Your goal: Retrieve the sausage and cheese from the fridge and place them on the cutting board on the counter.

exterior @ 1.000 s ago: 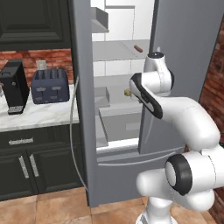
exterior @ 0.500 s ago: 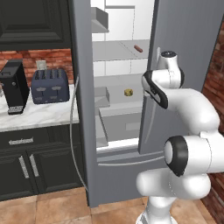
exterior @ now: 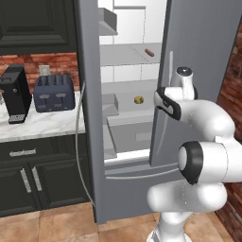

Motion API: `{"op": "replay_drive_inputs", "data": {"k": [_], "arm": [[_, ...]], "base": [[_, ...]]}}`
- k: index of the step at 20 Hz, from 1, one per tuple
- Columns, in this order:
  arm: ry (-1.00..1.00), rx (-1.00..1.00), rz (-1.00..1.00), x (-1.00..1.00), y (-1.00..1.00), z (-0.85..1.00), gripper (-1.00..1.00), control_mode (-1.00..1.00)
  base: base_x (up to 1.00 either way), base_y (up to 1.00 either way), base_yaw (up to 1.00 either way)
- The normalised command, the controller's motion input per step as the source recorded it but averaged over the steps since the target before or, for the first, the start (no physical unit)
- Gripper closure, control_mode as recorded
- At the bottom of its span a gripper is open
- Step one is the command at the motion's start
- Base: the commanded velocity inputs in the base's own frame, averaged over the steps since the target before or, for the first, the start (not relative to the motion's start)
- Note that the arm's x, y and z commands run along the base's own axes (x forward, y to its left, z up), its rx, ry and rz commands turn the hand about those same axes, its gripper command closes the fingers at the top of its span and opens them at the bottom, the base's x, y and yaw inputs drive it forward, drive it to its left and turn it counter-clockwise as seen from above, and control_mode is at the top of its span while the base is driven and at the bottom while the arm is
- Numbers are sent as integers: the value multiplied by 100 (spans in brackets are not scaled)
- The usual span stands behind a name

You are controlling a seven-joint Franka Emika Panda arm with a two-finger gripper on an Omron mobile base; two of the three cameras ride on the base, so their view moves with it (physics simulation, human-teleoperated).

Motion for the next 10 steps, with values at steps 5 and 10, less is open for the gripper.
{"op": "replay_drive_inputs", "data": {"k": [5, 10], "arm": [[-16, 4, 0, 26, -9, -26, -100, -100], [-6, 1, 0, 36, -33, 0, -100, -100]], "base": [[0, 0, 0], [0, 0, 0]]}}
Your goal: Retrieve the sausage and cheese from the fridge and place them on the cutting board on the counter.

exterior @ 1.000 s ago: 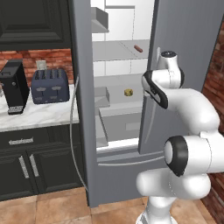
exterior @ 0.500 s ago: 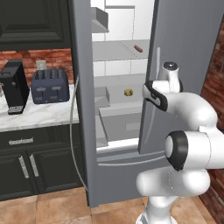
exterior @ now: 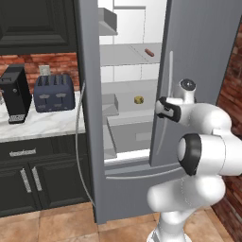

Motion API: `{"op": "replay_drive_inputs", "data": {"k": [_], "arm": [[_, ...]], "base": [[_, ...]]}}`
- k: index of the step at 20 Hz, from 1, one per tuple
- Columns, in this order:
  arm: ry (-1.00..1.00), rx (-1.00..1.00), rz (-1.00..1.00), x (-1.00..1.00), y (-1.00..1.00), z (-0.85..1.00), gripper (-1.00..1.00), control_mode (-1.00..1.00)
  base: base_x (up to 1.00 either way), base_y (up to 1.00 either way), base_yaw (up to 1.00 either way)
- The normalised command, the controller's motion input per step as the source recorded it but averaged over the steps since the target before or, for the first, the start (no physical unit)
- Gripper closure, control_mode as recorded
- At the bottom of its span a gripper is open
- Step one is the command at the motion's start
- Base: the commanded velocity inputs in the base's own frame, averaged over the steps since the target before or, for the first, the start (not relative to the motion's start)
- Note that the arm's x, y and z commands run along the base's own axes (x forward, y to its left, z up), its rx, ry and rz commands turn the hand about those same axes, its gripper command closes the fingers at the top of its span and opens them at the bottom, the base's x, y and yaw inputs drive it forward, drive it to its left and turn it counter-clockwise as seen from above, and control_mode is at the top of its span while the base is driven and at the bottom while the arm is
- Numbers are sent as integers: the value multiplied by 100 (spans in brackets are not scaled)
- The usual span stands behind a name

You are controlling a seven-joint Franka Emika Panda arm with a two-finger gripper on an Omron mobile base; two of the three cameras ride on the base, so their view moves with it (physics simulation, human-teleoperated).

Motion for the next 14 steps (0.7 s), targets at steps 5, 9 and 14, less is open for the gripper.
{"op": "replay_drive_inputs", "data": {"k": [5, 9, 14], "arm": [[-2, 0, 1, 38, -13, 0, -100, -100], [0, 2, 2, 21, 0, 0, -100, -100], [0, 4, 3, 6, 0, 0, -100, -100]], "base": [[0, 0, 0], [0, 0, 0], [0, 0, 0]]}}
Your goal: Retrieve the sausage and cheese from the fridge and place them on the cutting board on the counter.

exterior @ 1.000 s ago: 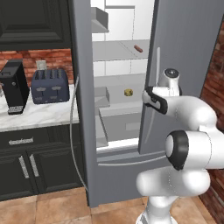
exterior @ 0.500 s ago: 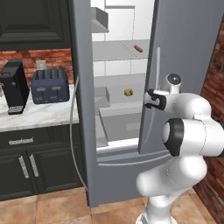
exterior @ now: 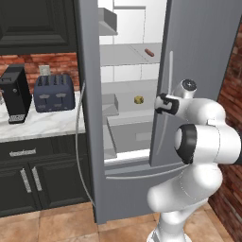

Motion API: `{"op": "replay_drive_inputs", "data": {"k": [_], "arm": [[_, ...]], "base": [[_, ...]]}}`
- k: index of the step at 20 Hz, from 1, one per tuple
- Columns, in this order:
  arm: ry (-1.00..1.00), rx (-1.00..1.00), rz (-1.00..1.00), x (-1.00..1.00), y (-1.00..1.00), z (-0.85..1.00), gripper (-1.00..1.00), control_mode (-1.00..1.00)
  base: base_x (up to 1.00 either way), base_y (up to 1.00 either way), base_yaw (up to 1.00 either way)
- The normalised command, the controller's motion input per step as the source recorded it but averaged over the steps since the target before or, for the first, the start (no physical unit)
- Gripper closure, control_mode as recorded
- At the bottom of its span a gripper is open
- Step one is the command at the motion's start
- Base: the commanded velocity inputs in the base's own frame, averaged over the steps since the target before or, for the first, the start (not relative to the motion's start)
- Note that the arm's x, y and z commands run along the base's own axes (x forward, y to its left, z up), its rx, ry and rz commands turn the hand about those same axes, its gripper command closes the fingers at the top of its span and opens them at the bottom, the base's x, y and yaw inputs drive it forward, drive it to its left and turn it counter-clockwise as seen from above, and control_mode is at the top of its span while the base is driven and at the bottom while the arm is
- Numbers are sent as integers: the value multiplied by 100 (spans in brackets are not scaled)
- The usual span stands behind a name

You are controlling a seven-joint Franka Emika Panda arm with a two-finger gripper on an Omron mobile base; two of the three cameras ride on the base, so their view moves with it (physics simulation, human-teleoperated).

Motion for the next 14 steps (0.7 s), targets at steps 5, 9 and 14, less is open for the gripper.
{"op": "replay_drive_inputs", "data": {"k": [5, 9, 14], "arm": [[0, 2, 2, 31, 0, 0, -100, -100], [0, 0, 3, 37, 0, 0, -100, -100], [0, 2, 11, 7, 0, -4, -100, -100]], "base": [[0, 0, 0], [0, 0, 0], [0, 0, 0]]}}
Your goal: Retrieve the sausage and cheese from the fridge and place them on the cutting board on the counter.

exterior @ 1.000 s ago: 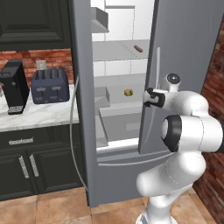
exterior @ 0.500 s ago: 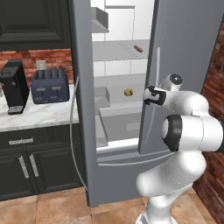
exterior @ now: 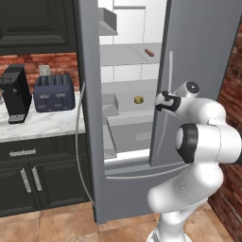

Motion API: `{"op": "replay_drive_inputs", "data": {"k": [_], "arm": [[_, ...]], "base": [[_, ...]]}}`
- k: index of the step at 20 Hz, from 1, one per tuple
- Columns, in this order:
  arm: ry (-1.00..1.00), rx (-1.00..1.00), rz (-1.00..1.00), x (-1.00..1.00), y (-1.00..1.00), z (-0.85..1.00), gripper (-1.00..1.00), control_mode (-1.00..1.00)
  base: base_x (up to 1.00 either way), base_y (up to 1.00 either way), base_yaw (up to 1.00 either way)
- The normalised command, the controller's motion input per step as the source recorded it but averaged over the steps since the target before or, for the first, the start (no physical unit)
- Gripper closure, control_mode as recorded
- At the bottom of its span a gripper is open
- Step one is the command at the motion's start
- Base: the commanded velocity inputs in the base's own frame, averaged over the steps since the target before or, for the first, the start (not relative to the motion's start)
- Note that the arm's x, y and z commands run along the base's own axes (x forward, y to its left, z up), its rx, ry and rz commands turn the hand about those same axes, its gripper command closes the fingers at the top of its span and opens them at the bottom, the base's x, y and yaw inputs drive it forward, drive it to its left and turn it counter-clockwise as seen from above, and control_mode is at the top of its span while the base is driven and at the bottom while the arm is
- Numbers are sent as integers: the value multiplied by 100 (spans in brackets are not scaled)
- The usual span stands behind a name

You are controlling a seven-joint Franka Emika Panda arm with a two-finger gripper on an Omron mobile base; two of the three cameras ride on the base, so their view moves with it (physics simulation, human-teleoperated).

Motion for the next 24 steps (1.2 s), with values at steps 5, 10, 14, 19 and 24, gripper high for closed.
{"op": "replay_drive_inputs", "data": {"k": [5, 10, 14, 19, 24], "arm": [[0, 1, 9, 10, 3, -1, -100, -100], [0, 0, 5, 35, 2, 0, -100, -100], [0, 0, 4, 48, 2, 0, -100, -100], [0, 0, 0, 46, 10, 0, 100, -100], [0, 0, 0, 28, -2, 8, 100, -100]], "base": [[0, 0, 0], [0, 0, 0], [0, 0, 0], [0, 0, 0], [0, 0, 0]]}}
